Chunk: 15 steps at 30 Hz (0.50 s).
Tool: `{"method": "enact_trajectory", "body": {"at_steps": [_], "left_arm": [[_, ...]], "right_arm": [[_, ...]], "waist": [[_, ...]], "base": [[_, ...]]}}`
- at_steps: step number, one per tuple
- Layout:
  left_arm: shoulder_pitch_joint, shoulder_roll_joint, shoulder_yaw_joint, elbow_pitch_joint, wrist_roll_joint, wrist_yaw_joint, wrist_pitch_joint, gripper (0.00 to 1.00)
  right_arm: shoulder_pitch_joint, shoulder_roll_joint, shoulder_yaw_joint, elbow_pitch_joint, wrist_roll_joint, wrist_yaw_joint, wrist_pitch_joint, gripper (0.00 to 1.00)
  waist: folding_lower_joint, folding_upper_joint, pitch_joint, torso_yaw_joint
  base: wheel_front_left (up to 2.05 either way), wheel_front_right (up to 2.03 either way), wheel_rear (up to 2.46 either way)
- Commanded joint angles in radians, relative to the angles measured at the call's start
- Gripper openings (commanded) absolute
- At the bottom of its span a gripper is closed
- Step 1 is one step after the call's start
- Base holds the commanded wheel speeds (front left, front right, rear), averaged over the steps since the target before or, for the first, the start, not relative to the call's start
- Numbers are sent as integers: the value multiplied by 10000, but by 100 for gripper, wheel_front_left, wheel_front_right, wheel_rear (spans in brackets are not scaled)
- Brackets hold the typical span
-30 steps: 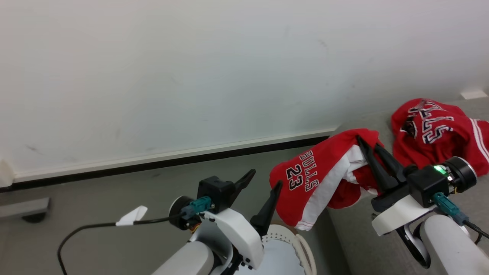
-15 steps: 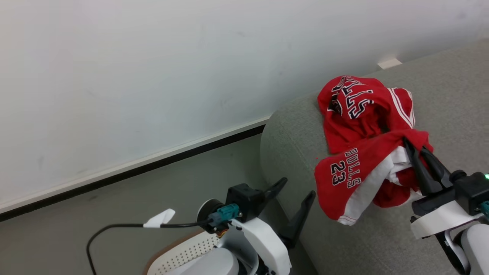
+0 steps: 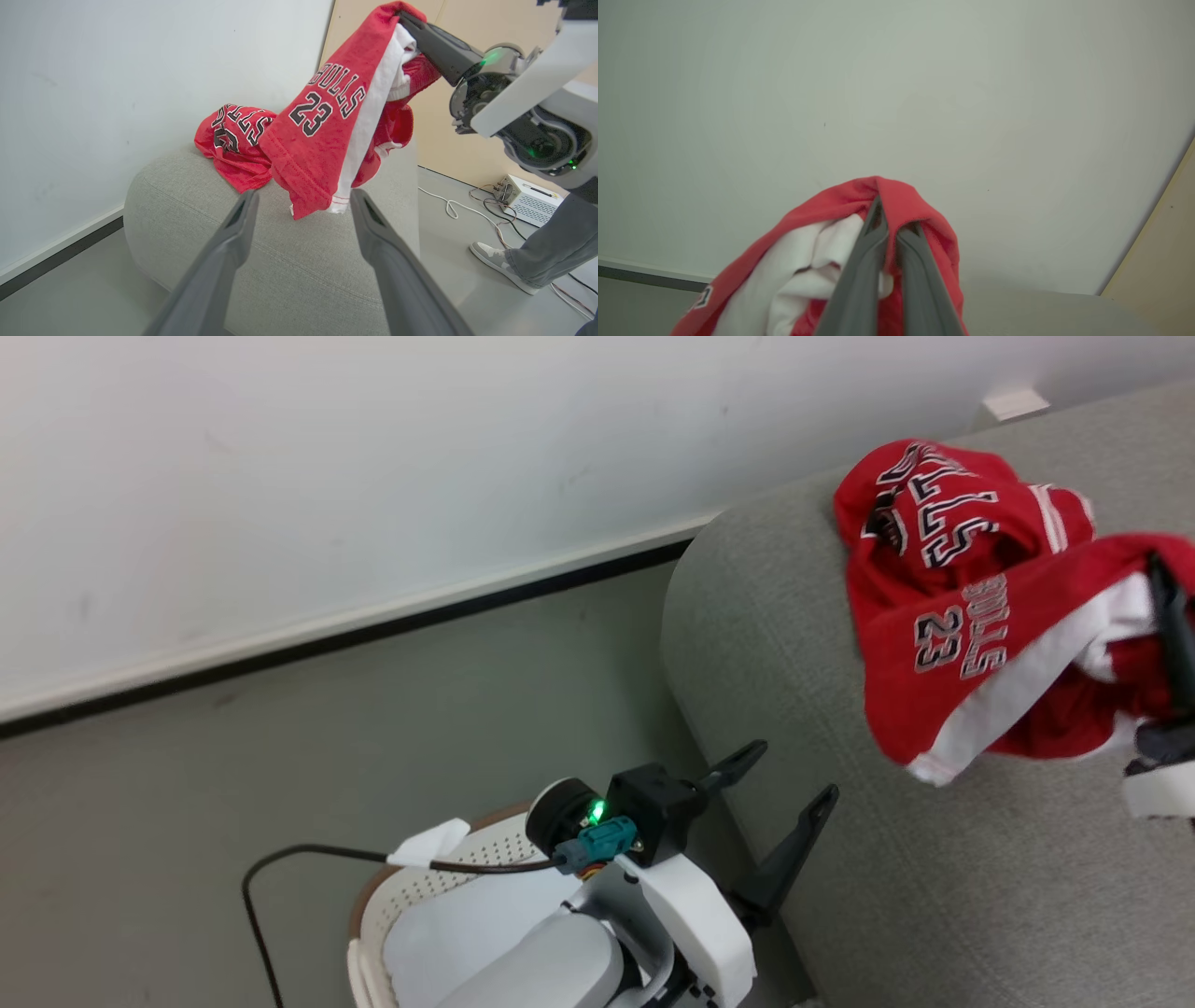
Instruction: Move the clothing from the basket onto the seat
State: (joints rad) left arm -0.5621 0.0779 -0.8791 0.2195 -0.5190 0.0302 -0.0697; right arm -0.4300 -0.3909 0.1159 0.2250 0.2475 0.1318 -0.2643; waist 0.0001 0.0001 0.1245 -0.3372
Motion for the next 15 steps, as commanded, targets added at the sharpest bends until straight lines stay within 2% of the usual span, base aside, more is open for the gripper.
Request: {"method": "enact_trajectory", "body": {"at_steps": [1, 6, 9, 15], "left_arm": [[-243, 21, 25, -29, 123, -43, -89, 100], [-759, -20, 71, -54, 275, -176, -456, 100], [-1022, -2, 112, 1, 368, -201, -573, 100], [-1480, 126, 207, 113, 512, -293, -852, 100]], "right_arm": [[-477, -175, -152, -24, 144, -22, 3, 0], [-2320, -992, -955, 216, 675, -22, 223, 0], [-3603, -1862, -1503, 533, 837, -23, 559, 0], [-5680, -2946, -2777, 2299, 931, -23, 961, 0]], "waist": [[-1, -1, 985, 708], [-1, -1, 2162, 1452], [-1, -1, 2750, 1823], [-1, -1, 3480, 2289]], "base": [[0, 0, 0], [0, 0, 0], [0, 0, 0], [0, 0, 0]]}}
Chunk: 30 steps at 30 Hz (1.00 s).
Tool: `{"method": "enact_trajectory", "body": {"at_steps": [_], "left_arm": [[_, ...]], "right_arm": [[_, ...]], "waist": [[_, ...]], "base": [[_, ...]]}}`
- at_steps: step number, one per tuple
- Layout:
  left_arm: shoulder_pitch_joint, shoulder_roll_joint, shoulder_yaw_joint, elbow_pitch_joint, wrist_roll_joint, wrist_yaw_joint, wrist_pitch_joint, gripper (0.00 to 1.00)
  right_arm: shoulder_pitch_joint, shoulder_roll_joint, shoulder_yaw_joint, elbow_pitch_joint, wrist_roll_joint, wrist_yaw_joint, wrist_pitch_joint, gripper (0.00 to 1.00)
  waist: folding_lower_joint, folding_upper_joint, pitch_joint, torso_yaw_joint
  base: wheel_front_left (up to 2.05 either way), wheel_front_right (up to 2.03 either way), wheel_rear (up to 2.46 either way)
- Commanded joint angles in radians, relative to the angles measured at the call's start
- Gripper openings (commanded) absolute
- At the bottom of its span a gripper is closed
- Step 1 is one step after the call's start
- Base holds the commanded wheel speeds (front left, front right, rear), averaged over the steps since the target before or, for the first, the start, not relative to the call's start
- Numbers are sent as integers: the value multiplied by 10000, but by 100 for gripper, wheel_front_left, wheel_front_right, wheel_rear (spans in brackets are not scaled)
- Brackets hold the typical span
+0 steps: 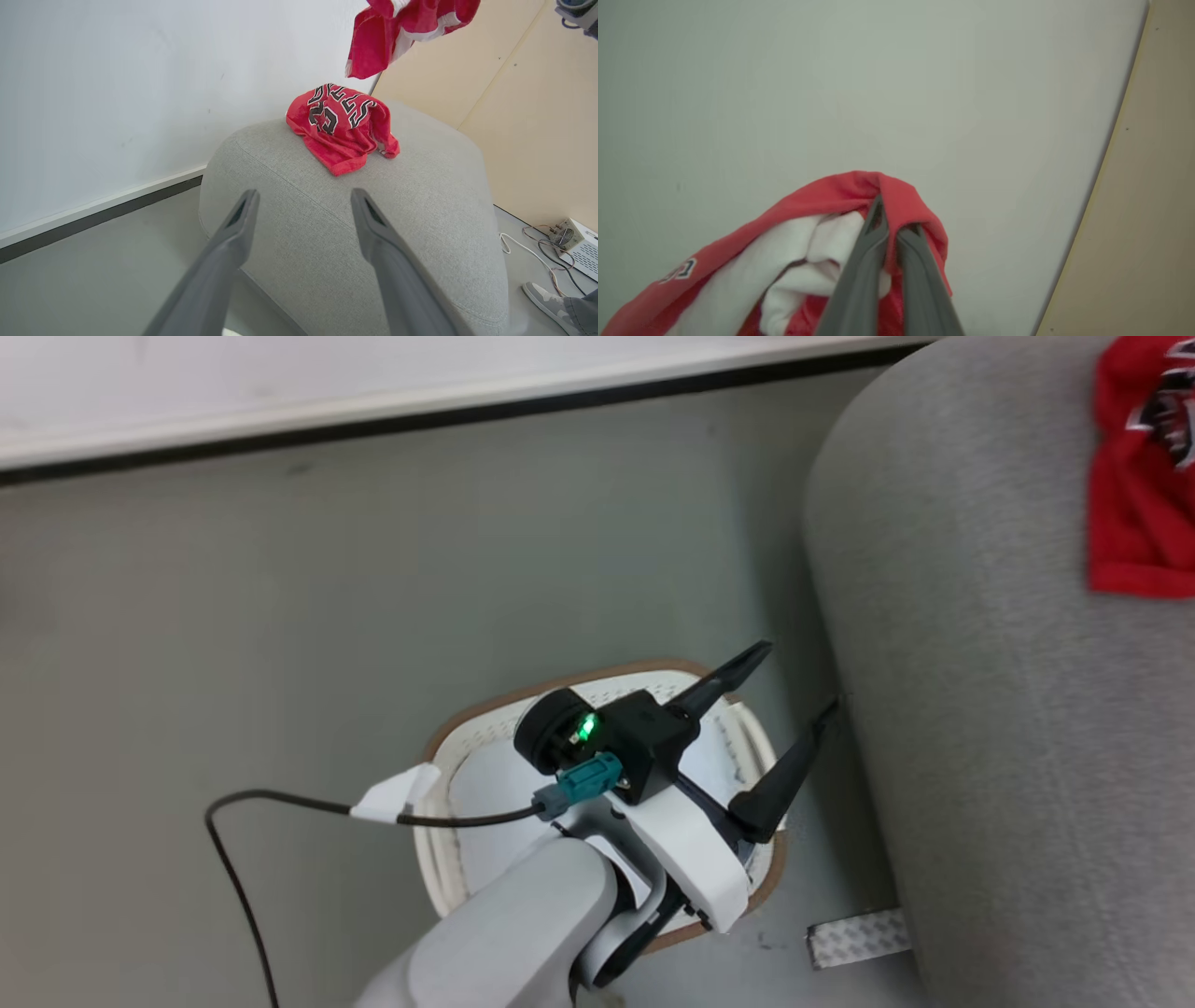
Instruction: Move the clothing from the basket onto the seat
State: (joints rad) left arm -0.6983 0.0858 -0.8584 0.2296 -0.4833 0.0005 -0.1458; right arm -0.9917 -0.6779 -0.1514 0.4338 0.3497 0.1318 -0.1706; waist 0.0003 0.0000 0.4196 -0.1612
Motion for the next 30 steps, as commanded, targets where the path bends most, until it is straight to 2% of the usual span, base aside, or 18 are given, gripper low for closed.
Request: {"method": "enact_trajectory", "body": {"at_steps": [1, 4, 10, 12, 15, 16, 17, 18, 23, 30], "left_arm": [[-173, 63, 26, 36, 163, -7, -144, 100], [-223, 82, 124, 139, 102, 24, -311, 100], [-158, 120, 221, 354, -54, 62, -484, 100], [-124, 171, 250, 379, -48, 64, -547, 100], [25, 248, 293, 396, -112, 96, -639, 100], [83, 281, 294, 404, -125, 105, -674, 100], [131, 321, 296, 406, -119, 113, -686, 100], [189, 377, 315, 415, -134, 125, -698, 100], [647, 686, 574, 382, -175, 316, -946, 100], [1776, 1328, 1263, 180, -233, 787, -1161, 100]], "right_arm": [[-226, -184, -306, 620, -179, -23, -38, 0], [-173, -315, -800, 1986, -381, -23, -290, 0], [1186, 482, -1682, 4400, -467, -23, -884, 0], [1737, 961, -1944, 4787, -349, -23, -947, 0], [2651, 1529, -2355, 4366, -341, -23, -950, 0], [2996, 1817, -2407, 4141, -389, -23, -949, 16], [3256, 2046, -2522, 3886, -391, -23, -946, 42], [3522, 2239, -2640, 3573, -437, -23, -947, 100], [4920, 3399, -2888, 1754, -494, -23, -947, 100], [6870, 4559, -2340, -699, -1115, -23, -950, 100]], "waist": [[-3, 0, 585, 596], [-3, 0, 635, 724], [-3, 0, 425, 676], [-3, 0, 331, 605], [-3, 0, 135, 422], [-3, 0, 48, 355], [-3, 0, -36, 285], [-3, 0, -131, 218], [-3, 0, -754, -19], [-3, 0, -1756, 59]], "base": [[0, 0, 0], [0, 0, 0], [0, 0, 0], [0, 0, 0], [0, 0, 0], [0, 0, 0], [0, 0, 0], [0, 0, 0], [0, 0, 0], [0, 0, 0]]}}
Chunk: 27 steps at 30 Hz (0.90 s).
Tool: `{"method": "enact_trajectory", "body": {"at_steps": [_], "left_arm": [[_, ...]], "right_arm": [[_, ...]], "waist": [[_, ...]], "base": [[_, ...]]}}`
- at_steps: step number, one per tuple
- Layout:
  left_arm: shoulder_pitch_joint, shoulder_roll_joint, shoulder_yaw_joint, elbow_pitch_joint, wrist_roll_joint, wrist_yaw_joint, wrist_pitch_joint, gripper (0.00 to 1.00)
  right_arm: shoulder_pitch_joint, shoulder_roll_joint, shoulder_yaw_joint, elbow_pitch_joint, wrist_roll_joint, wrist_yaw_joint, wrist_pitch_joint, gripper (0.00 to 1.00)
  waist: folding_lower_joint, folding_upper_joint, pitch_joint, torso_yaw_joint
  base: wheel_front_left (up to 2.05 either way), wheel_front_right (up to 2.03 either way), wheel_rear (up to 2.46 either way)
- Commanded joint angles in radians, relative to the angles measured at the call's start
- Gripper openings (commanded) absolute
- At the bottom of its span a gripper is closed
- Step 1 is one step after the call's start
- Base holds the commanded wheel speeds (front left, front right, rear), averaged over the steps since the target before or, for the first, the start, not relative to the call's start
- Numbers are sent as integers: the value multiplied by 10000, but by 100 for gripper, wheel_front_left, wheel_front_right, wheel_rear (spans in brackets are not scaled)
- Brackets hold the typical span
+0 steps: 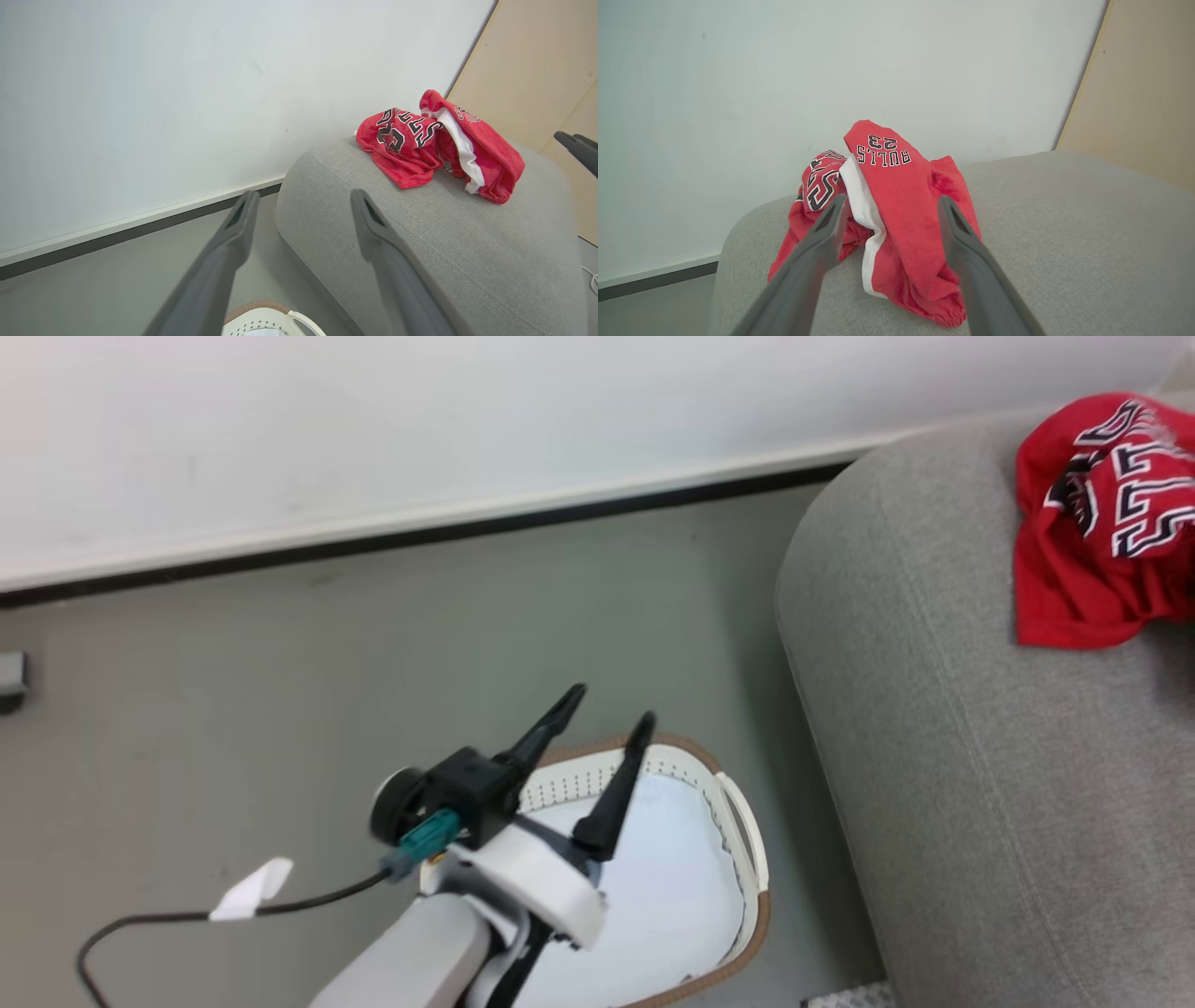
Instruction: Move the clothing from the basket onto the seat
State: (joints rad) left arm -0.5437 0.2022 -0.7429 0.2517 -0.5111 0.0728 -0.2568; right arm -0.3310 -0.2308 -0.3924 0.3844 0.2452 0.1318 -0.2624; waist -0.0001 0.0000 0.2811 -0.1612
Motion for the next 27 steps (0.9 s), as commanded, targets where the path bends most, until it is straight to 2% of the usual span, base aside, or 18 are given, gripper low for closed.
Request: {"method": "enact_trajectory", "body": {"at_steps": [1, 9, 13, 21, 22, 27], "left_arm": [[416, 268, 211, -77, 97, 142, -69, 100], [2180, 475, 1668, -461, 125, 507, -73, 100], [3203, 326, 2664, -610, 256, 591, -74, 100], [4847, -74, 4453, -606, 855, 307, -75, 100], [4847, -74, 4453, -606, 855, 307, -75, 100], [5557, -467, 5469, -425, 1333, -2, -76, 100]], "right_arm": [[473, 219, 208, -468, -160, -23, -31, 100], [1735, 778, 1355, -1953, -577, -23, -30, 100], [2331, 1025, 1791, -2333, -858, -23, -16, 100], [3412, 1389, 2462, -1995, -1325, -23, -16, 100], [3412, 1389, 2462, -1995, -1325, -23, -16, 100], [3802, 1598, 2773, -1697, -1663, -23, -17, 100]], "waist": [[1, 0, -506, 112], [1, 0, -1650, 721], [1, 0, -2263, 1031], [1, 0, -2978, 1494], [1, 0, -2978, 1494], [1, 0, -3200, 1664]], "base": [[0, 0, 0], [0, 0, 0], [0, 0, 0], [0, 0, 0], [0, 0, 0], [0, 0, 0]]}}
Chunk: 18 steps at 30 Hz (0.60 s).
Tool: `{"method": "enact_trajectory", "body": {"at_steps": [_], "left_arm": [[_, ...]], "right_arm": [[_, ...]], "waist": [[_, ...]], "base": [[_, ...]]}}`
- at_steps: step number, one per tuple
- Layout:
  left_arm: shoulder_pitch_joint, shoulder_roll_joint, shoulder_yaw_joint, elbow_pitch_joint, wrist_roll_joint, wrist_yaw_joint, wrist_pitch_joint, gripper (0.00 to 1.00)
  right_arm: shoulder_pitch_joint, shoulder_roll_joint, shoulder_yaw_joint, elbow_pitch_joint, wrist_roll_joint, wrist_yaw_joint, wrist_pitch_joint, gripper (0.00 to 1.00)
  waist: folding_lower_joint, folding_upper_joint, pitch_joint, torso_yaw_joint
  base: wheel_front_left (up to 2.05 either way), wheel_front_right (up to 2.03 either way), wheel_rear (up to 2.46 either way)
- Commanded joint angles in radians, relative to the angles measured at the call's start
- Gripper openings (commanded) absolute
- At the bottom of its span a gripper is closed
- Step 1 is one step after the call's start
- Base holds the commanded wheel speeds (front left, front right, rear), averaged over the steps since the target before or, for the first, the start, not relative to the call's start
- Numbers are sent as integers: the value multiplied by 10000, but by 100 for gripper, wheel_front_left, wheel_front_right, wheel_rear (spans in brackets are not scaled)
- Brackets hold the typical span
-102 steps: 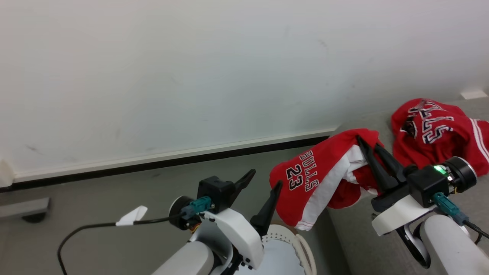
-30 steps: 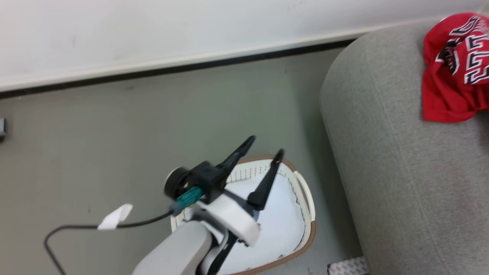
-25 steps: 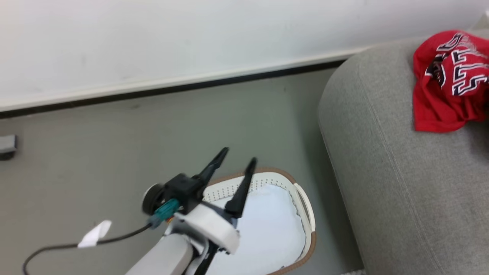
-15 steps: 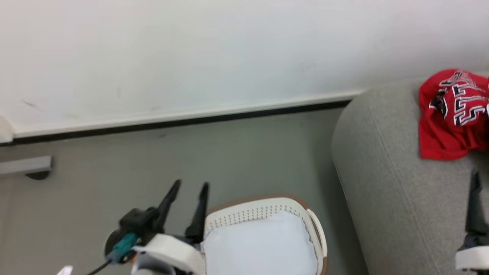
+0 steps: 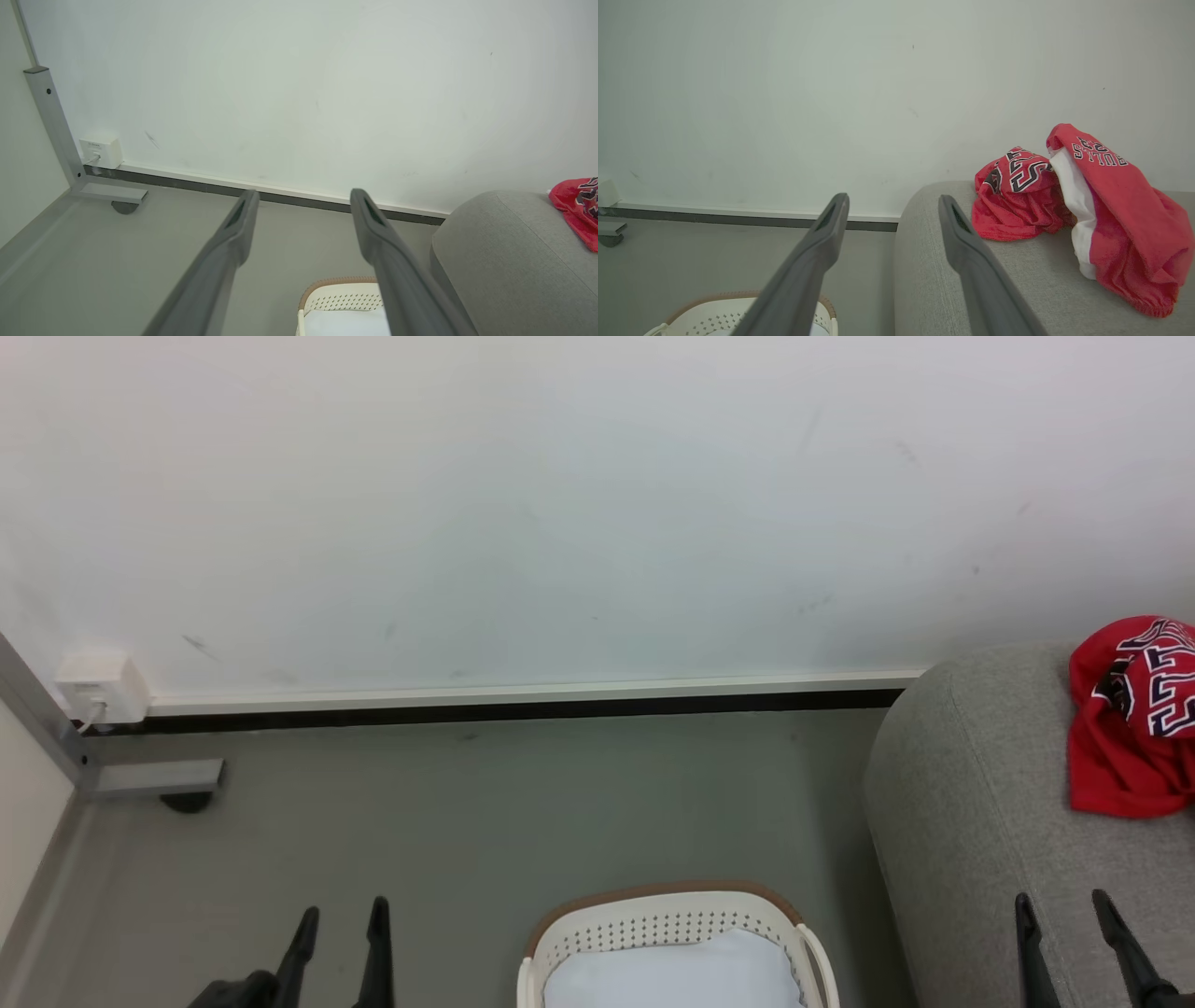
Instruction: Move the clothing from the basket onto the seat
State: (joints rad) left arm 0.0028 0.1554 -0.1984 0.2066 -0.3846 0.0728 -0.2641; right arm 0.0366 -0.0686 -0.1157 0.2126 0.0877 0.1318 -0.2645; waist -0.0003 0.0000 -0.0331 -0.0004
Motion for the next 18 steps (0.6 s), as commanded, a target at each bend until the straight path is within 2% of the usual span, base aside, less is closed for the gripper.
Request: {"method": "enact_trajectory", "body": {"at_steps": [1, 11, 18], "left_arm": [[194, -97, 239, 46, 172, -78, -3, 100], [608, -718, 1234, 314, 1116, -1092, -4, 100], [594, -928, 1579, 458, 1463, -1514, -4, 100]], "right_arm": [[173, 15, 81, 83, -133, -23, 3, 100], [560, 170, 352, 492, -47, -23, 3, 100], [548, 172, 489, 652, 174, -23, 3, 100]], "waist": [[3, 0, -93, 85], [3, 0, -349, 368], [3, 0, -404, 409]], "base": [[0, 0, 0], [0, 0, 0], [0, 0, 0]]}}
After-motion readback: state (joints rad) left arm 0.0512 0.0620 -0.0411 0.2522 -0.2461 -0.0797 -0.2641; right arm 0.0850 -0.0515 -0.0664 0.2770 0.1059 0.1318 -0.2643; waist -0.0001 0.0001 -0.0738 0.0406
